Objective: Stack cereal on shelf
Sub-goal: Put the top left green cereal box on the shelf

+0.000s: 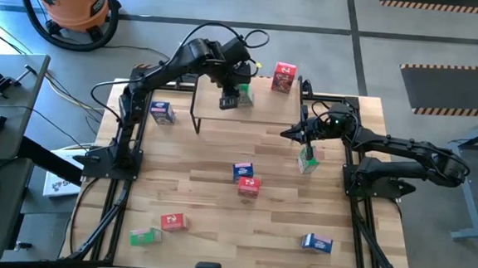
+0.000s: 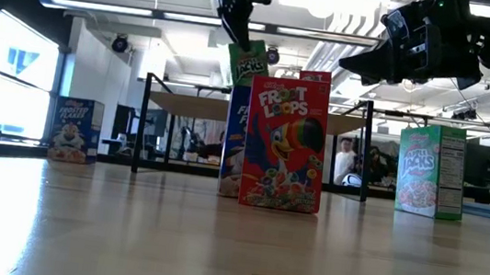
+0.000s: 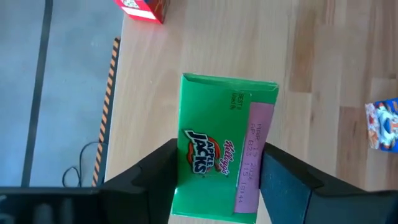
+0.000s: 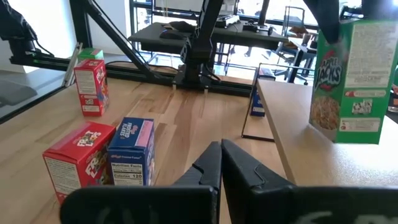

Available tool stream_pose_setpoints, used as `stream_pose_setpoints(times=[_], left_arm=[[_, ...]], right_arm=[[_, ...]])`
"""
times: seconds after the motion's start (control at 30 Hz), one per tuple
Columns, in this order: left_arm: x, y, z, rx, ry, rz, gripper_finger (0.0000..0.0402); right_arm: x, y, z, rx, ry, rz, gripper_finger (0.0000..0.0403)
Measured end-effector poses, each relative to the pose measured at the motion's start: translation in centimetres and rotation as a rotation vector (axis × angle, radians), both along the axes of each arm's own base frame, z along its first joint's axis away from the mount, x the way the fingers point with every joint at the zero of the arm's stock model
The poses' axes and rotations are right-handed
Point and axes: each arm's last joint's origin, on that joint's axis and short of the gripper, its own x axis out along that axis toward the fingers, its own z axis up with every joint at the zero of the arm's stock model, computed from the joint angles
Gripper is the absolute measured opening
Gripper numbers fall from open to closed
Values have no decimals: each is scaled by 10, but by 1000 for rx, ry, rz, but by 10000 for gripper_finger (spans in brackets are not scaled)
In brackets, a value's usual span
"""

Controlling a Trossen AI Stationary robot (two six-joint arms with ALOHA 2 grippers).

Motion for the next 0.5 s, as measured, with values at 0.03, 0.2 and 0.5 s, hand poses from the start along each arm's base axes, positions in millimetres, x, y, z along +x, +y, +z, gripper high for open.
stream_pose_setpoints(times=[0.03, 0.2, 0.5], left_arm=[[-1, 0, 2, 3, -7, 2, 196], [0, 0, 1, 5, -8, 6, 212], [-3, -1, 7, 46, -6, -47, 216]], right_arm=[[0, 0, 0, 0, 0, 0, 0], [0, 0, 0, 0, 0, 0, 0], [0, 0, 0, 3, 0, -1, 0]])
